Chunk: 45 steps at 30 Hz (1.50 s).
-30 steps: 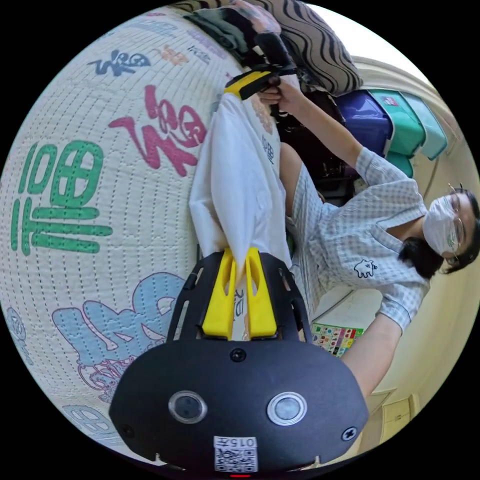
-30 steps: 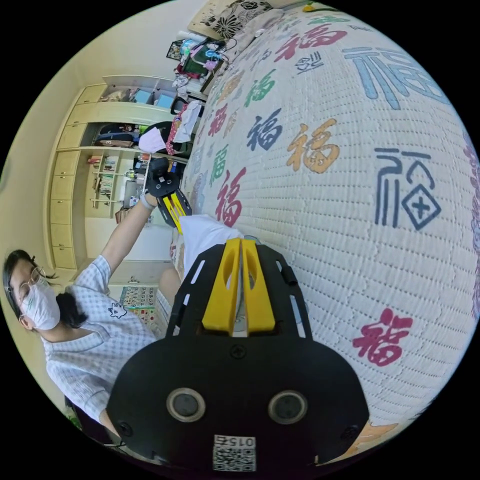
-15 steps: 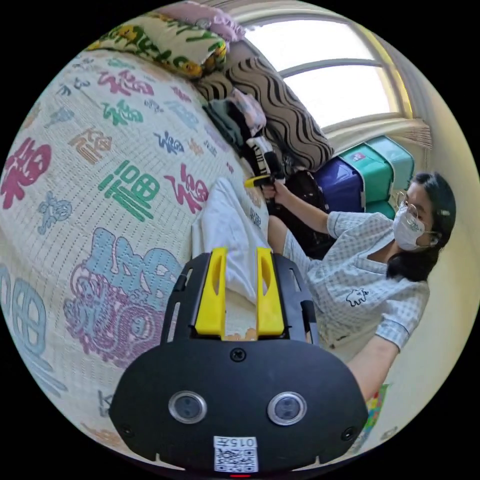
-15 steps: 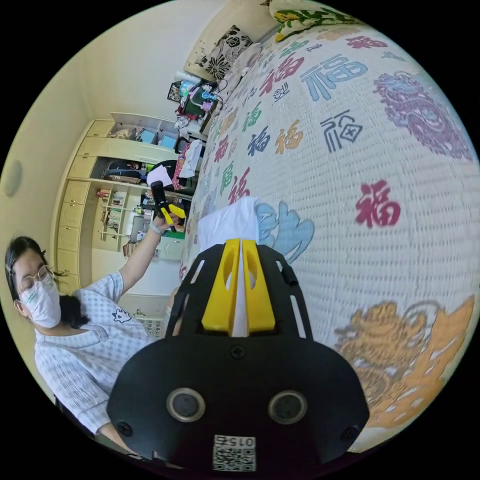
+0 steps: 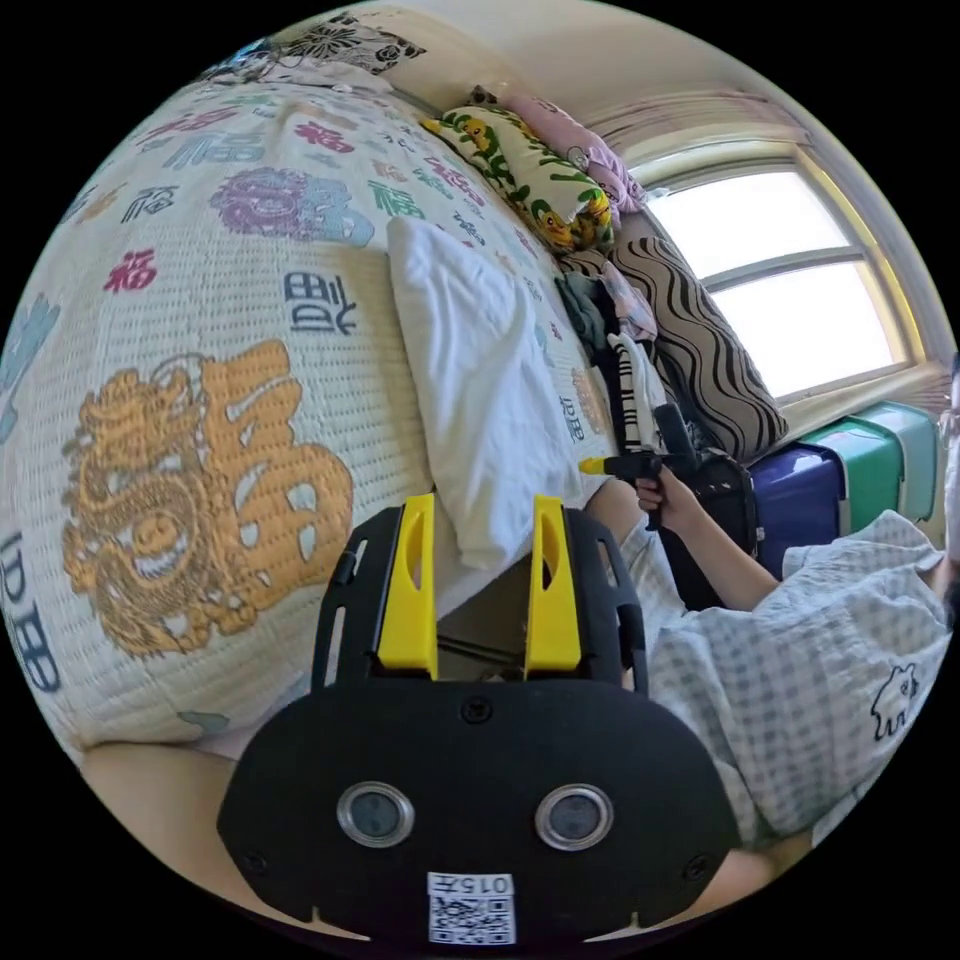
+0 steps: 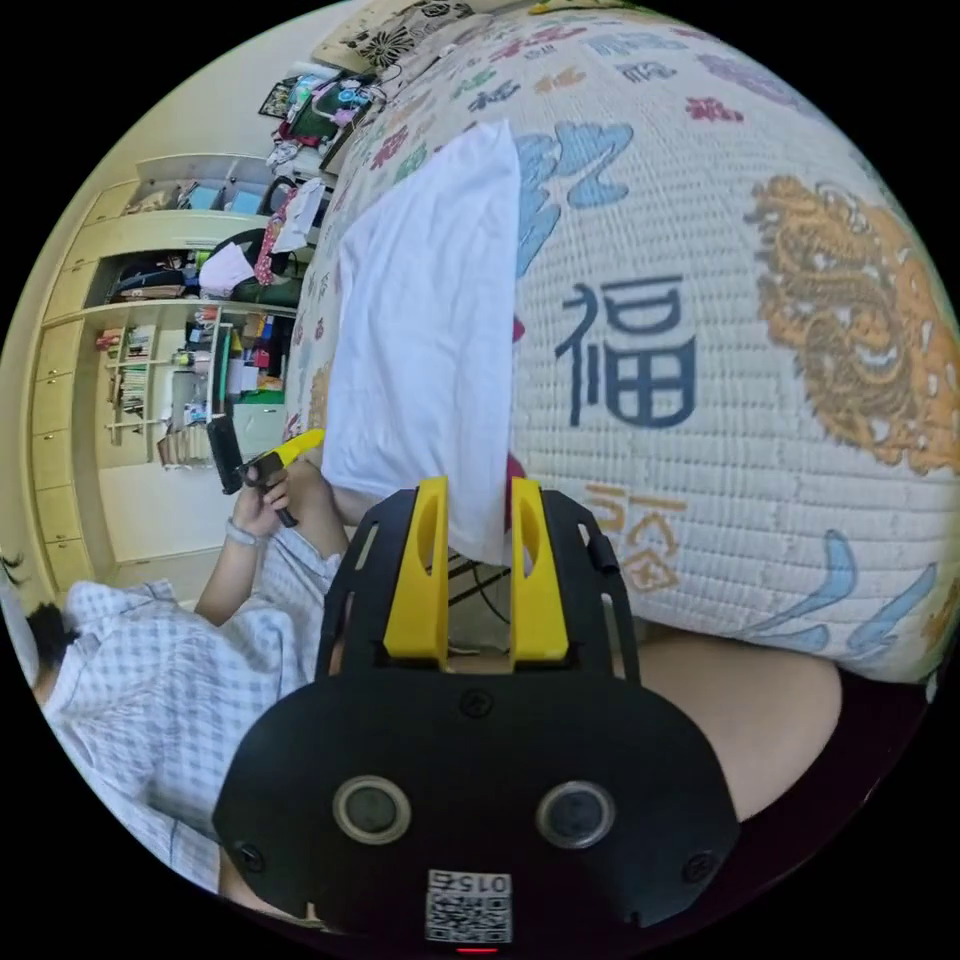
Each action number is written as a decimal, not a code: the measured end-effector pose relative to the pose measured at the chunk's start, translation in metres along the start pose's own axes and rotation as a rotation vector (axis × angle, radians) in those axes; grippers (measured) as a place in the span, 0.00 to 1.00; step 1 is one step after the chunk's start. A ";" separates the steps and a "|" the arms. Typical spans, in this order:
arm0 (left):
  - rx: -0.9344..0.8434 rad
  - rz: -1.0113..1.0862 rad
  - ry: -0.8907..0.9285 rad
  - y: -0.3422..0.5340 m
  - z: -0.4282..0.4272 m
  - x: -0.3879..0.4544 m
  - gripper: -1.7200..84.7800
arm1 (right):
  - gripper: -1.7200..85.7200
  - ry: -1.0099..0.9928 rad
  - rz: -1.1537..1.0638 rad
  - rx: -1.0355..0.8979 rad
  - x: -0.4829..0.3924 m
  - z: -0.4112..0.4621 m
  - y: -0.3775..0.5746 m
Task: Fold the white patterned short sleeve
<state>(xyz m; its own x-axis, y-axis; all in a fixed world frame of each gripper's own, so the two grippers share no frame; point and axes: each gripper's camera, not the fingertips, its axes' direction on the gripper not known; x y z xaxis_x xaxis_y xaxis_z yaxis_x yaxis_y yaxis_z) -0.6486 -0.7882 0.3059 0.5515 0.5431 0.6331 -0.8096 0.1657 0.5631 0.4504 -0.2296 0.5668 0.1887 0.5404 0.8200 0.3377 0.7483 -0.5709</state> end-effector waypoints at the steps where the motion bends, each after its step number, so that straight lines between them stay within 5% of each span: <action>1: 0.000 -0.004 0.006 0.002 0.000 0.001 0.17 | 0.10 -0.026 0.001 -0.006 0.002 0.004 0.000; 9: -0.033 0.001 -0.084 0.015 -0.029 0.031 0.06 | 0.03 -0.002 0.043 0.087 0.015 -0.010 0.030; 16: -0.160 -0.010 -0.143 0.009 -0.056 0.049 0.10 | 0.05 -0.044 0.051 0.089 0.031 -0.012 0.034; 24: 0.083 -0.038 0.027 -0.009 -0.177 0.046 0.16 | 0.15 -0.380 0.009 0.322 0.075 -0.056 0.006; 39: 0.103 -0.089 0.256 -0.117 -0.229 0.011 0.19 | 0.15 -0.461 -0.100 0.167 0.099 0.012 -0.125; 45: 0.048 -0.003 0.293 -0.141 -0.238 0.048 0.12 | 0.07 -0.493 -0.138 0.085 0.078 0.062 -0.149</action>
<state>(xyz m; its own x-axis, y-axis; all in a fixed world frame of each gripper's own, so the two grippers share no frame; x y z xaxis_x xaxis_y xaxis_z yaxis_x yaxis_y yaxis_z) -0.5557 -0.5893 0.1306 0.4669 0.7584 0.4549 -0.7935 0.1322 0.5940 0.3578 -0.2750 0.7127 -0.3160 0.5362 0.7827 0.2490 0.8430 -0.4769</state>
